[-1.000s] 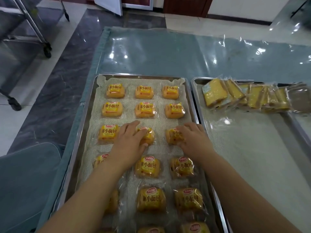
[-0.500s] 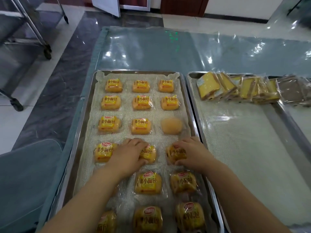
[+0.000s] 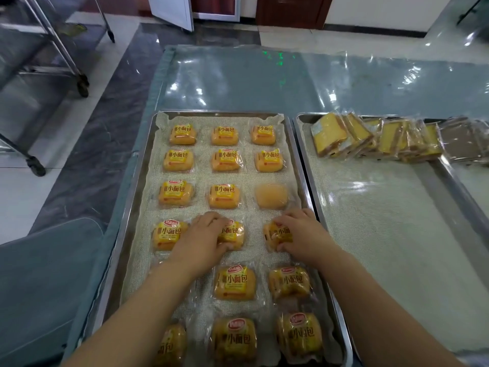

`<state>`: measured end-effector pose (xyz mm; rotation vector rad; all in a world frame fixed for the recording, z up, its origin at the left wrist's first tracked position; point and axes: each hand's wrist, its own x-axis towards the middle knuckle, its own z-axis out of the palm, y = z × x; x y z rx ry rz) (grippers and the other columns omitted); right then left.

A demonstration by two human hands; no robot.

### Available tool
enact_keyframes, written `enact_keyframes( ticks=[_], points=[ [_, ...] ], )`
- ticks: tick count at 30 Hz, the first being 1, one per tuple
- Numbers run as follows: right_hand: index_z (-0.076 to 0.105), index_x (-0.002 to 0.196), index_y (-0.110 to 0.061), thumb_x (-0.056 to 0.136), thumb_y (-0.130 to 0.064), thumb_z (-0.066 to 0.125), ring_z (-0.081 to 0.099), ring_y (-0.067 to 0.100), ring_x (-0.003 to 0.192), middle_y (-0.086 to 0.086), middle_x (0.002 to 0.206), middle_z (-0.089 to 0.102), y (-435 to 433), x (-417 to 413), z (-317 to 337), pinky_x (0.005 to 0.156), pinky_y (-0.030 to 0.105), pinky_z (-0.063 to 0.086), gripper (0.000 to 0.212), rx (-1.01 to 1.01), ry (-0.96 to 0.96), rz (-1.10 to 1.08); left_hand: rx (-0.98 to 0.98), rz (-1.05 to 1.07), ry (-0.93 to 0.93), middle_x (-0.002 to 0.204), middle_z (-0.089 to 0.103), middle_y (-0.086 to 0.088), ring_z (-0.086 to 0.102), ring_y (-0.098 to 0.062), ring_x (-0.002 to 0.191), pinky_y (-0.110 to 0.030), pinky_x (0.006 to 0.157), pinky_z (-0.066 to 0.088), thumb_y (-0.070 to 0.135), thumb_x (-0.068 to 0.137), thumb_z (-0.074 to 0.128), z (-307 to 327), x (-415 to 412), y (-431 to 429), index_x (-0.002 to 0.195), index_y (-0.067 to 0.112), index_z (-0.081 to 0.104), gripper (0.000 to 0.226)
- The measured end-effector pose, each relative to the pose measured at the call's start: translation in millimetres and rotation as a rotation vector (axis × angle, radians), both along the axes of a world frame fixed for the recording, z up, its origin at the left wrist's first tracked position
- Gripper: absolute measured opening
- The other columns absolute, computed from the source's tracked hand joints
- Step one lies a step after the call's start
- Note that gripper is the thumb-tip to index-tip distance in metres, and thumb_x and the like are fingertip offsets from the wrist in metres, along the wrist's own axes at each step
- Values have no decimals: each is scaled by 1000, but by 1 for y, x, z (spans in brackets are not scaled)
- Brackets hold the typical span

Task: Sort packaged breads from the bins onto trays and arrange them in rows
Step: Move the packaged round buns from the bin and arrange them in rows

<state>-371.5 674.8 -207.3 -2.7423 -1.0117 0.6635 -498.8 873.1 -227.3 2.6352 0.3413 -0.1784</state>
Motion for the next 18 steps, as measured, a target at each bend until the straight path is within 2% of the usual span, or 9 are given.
enact_keyframes(
  ticks=[3,6,10,14,18],
  points=[
    [41,140,-30,78,-37,72,23,21,133,-6,142,35,2,-6,4,111,35,26,70,41,-38,-8,10,30,-86,136,41,7,33,-14,127,-26,105,29,39,89,60,6,-10,6,137,24,45,53],
    [45,139,-27,82,-36,68,25,21,134,-5,142,40,11,-13,11,111,36,27,62,97,-78,-2,59,113,-143,131,47,4,36,-16,125,-28,104,30,36,86,64,11,-26,21,133,21,50,51],
    [44,139,-27,87,-38,62,25,20,135,-4,143,41,31,-31,12,110,37,27,56,124,-77,22,73,195,-48,140,39,3,28,-19,132,-35,111,24,37,83,67,10,-50,48,139,25,43,62],
    [39,141,-27,87,-44,60,30,22,133,-2,143,40,57,-45,4,108,40,33,60,77,-57,104,36,186,95,151,25,5,20,-21,138,-39,114,20,36,82,67,7,-63,70,145,32,30,73],
    [33,143,-31,89,-44,58,29,25,135,-1,147,35,75,-47,-3,109,48,32,61,-17,-49,141,-5,172,84,150,28,6,29,-19,135,-36,114,24,23,85,65,3,-63,79,144,29,35,66]
  ],
)
